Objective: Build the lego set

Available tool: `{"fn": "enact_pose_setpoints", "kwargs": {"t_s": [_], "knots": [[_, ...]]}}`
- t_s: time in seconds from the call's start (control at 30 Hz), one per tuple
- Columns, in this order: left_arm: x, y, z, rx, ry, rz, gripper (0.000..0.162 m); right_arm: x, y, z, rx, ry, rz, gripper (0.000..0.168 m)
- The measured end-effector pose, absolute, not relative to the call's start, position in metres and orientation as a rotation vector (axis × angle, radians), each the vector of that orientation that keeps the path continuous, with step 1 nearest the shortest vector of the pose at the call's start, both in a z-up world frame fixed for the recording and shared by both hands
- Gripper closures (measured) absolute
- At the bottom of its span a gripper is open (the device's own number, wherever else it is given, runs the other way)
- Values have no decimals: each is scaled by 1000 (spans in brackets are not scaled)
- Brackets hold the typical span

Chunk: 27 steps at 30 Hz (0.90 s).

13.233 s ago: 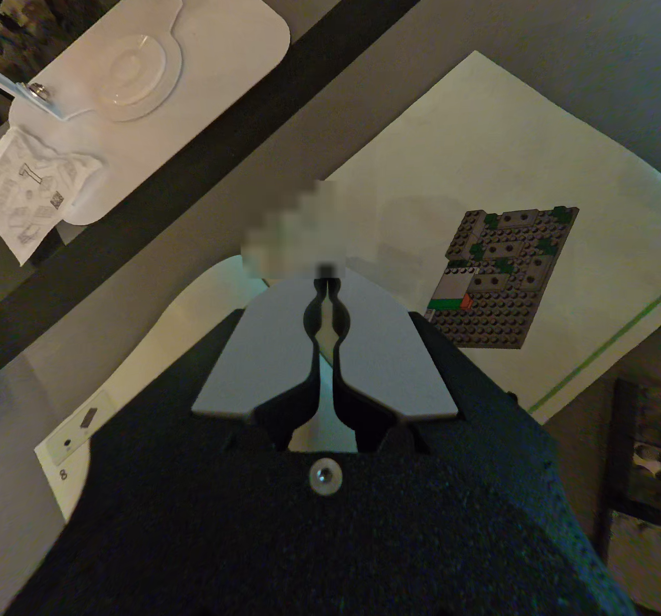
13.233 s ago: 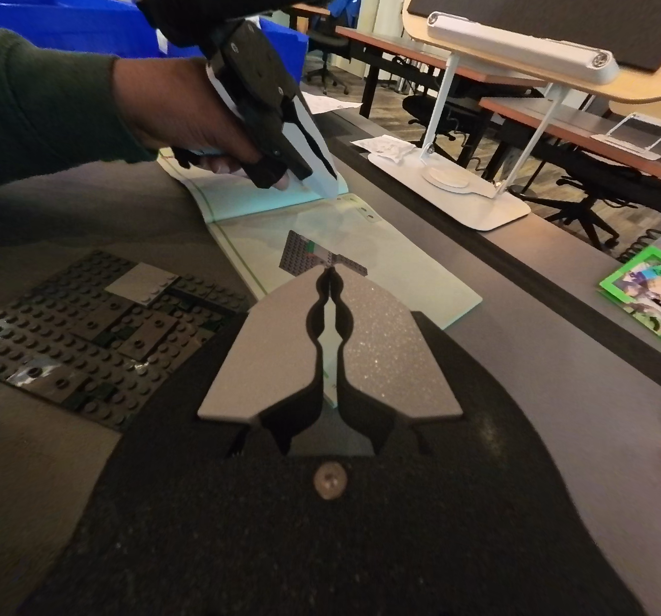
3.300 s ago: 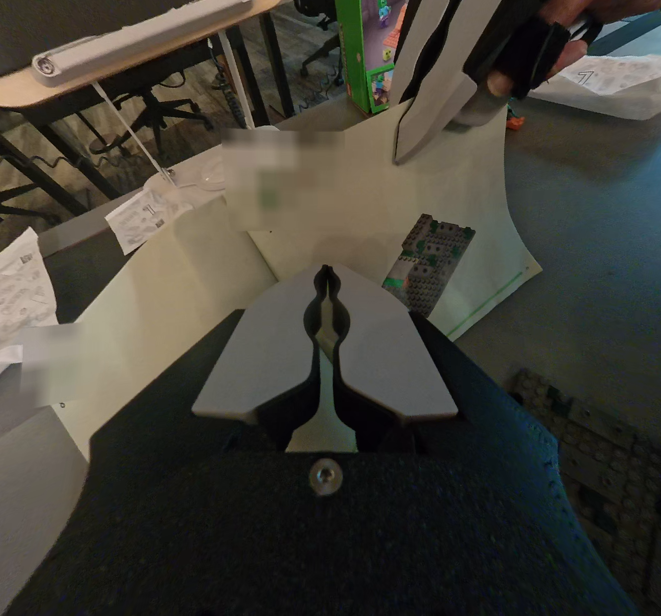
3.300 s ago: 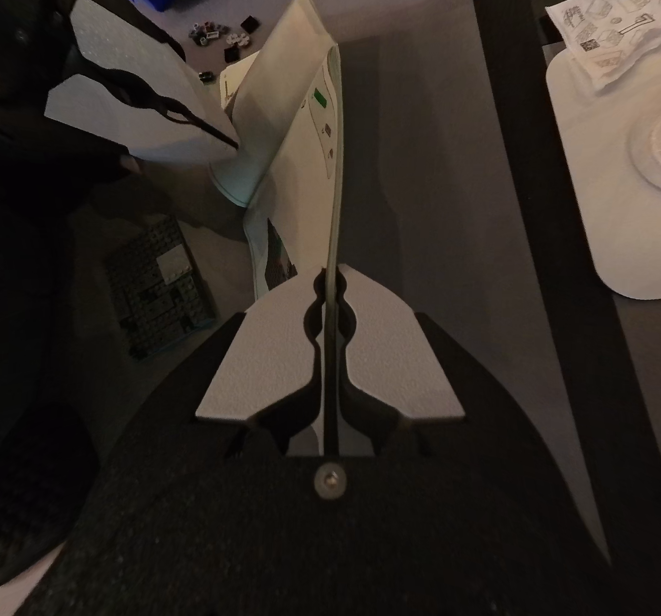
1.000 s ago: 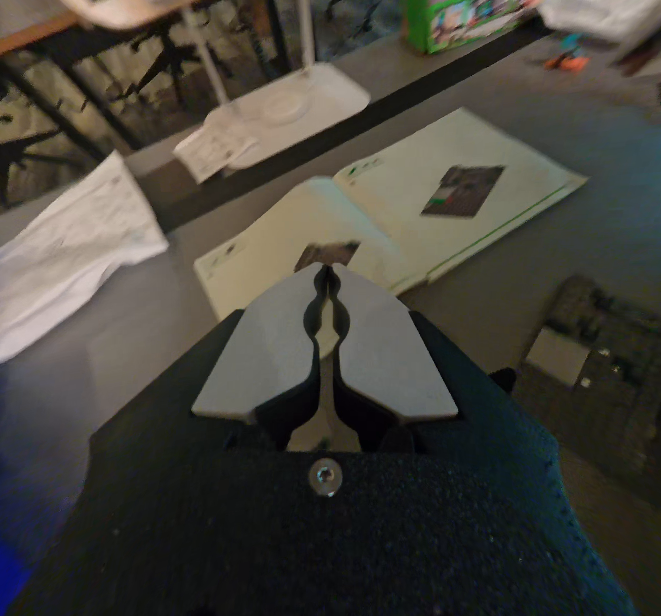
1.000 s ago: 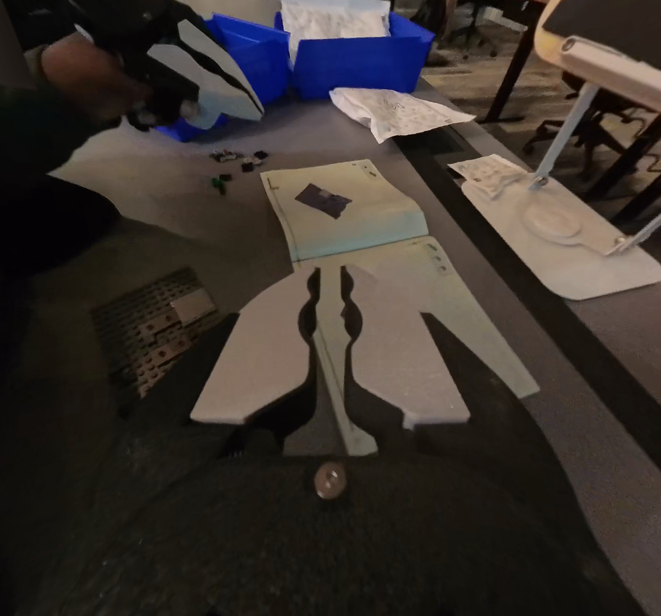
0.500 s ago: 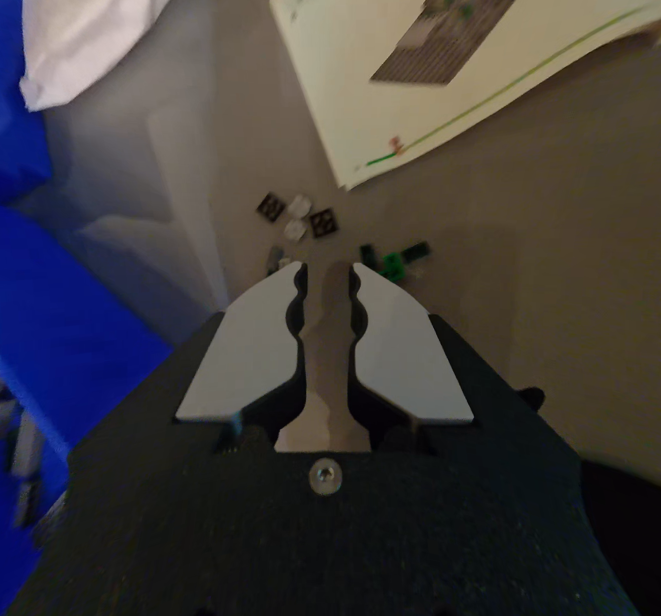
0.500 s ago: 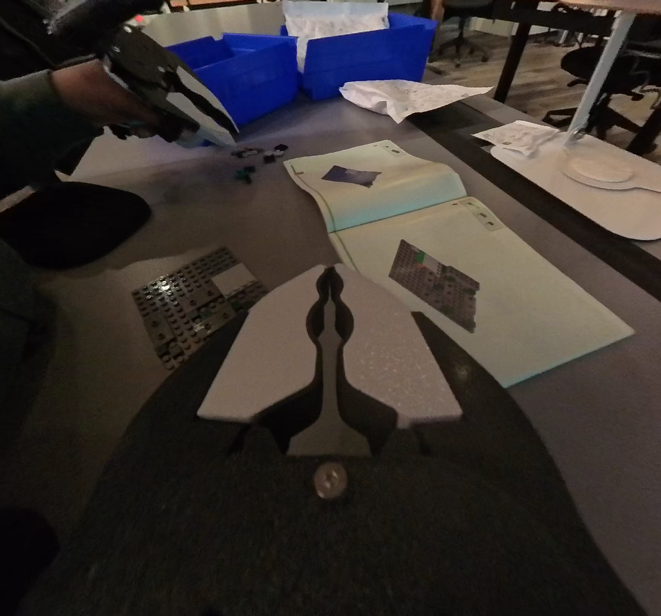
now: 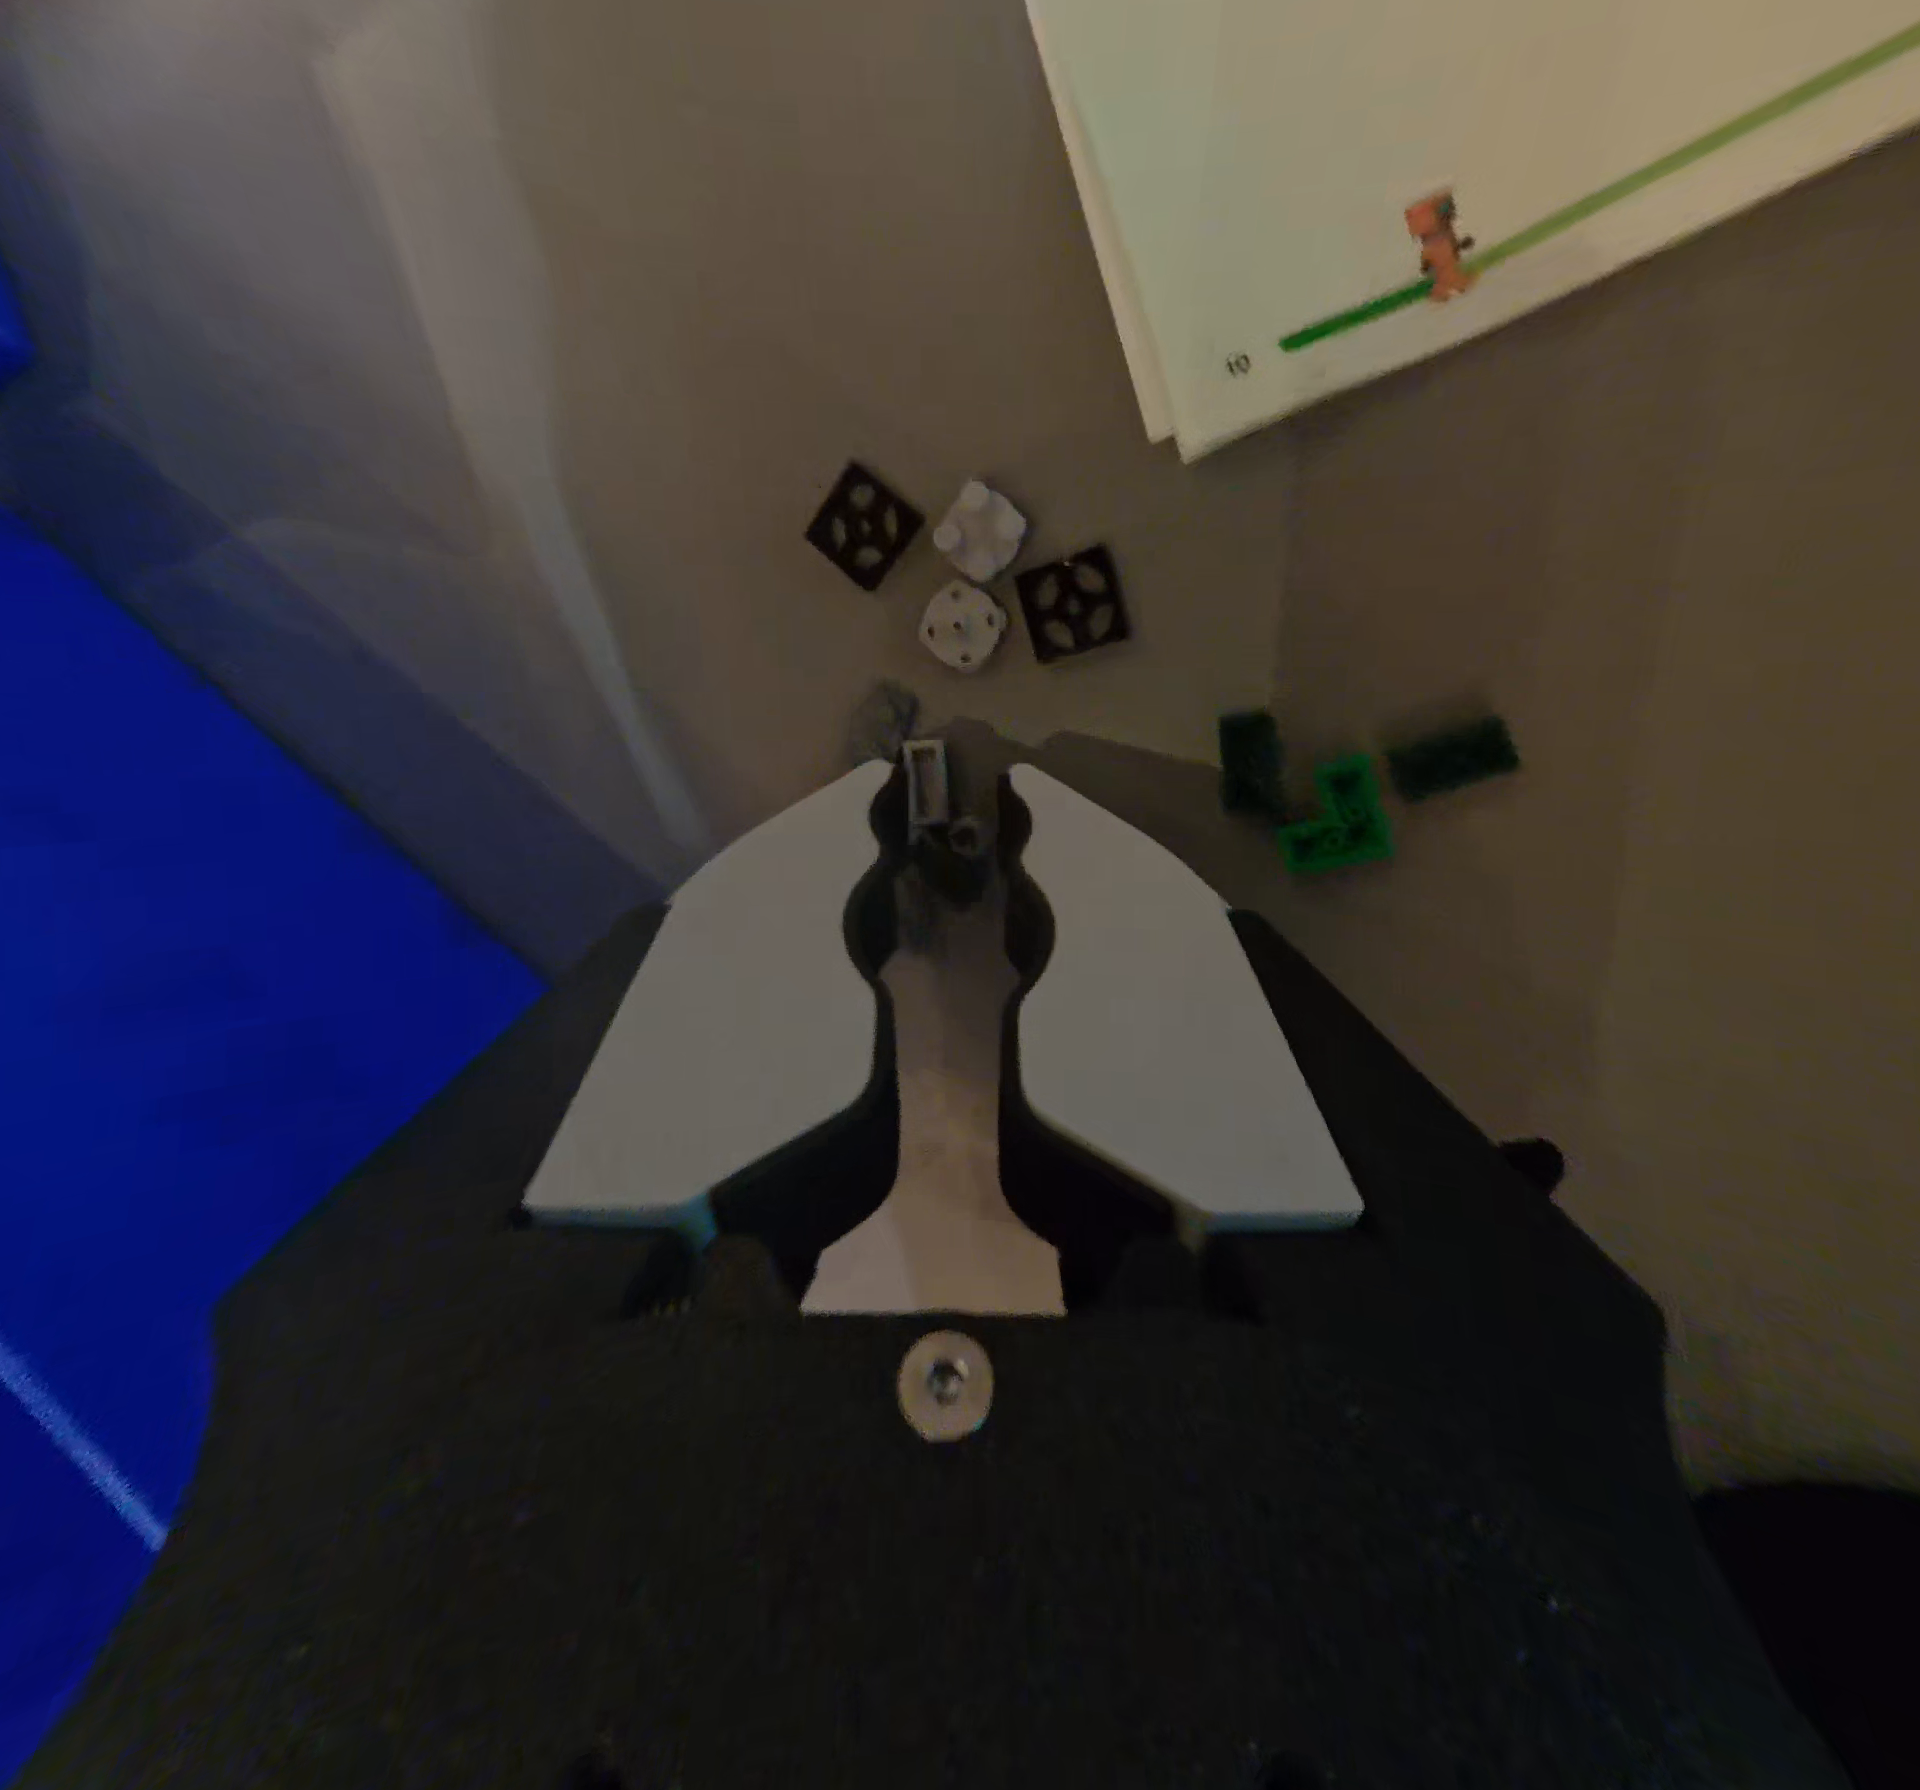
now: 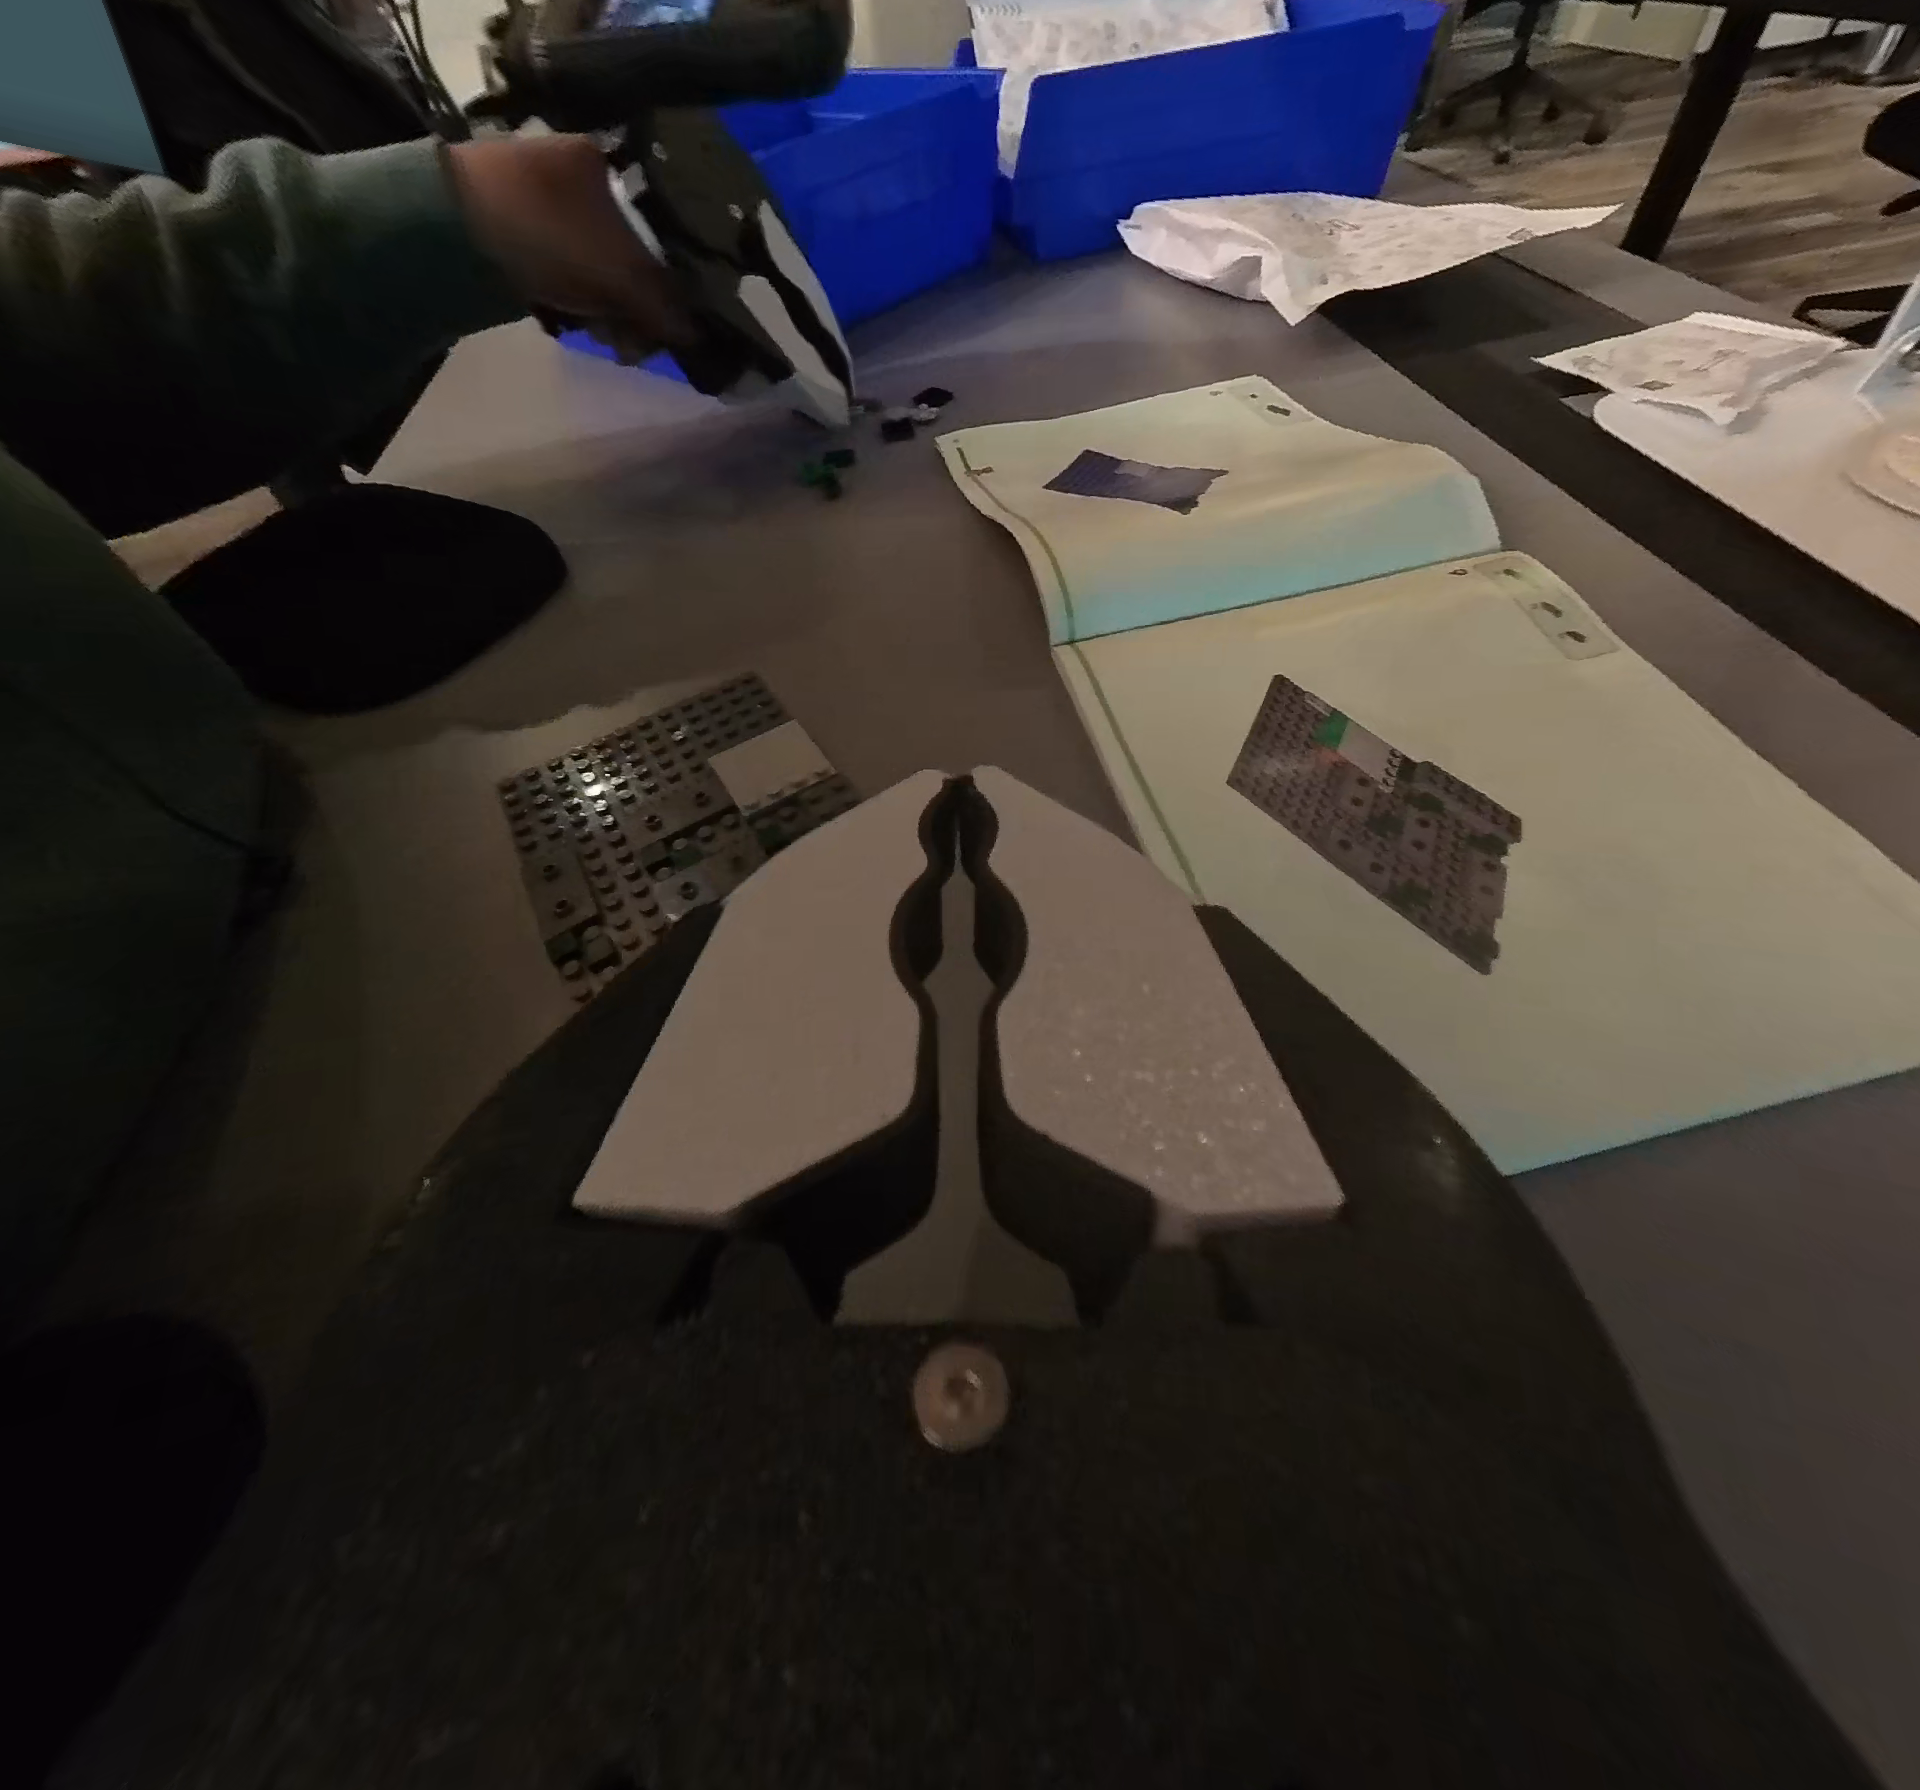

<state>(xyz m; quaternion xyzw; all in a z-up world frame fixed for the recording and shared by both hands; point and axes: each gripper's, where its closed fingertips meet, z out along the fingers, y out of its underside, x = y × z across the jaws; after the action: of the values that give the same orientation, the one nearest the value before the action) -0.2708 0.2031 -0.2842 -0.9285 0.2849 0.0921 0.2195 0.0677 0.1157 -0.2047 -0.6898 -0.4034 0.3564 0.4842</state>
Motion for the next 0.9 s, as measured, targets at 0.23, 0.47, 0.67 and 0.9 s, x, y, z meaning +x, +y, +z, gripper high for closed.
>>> {"fn": "enact_pose_setpoints", "kwargs": {"t_s": [0.23,0.47,0.67,0.9], "knots": [[-282,205,-288,-2662,736,195,152,70,112,-202,-1668,-987,897,168],[-290,212,-290,-2685,680,98,155,71,112,-204,-1669,-990,911,168],[-281,212,-286,-2630,699,-2,162,73,112,-203,-1663,-981,911,168],[-246,196,-267,-2526,671,-386,162,71,112,-203,-1661,-981,917,168]]}}
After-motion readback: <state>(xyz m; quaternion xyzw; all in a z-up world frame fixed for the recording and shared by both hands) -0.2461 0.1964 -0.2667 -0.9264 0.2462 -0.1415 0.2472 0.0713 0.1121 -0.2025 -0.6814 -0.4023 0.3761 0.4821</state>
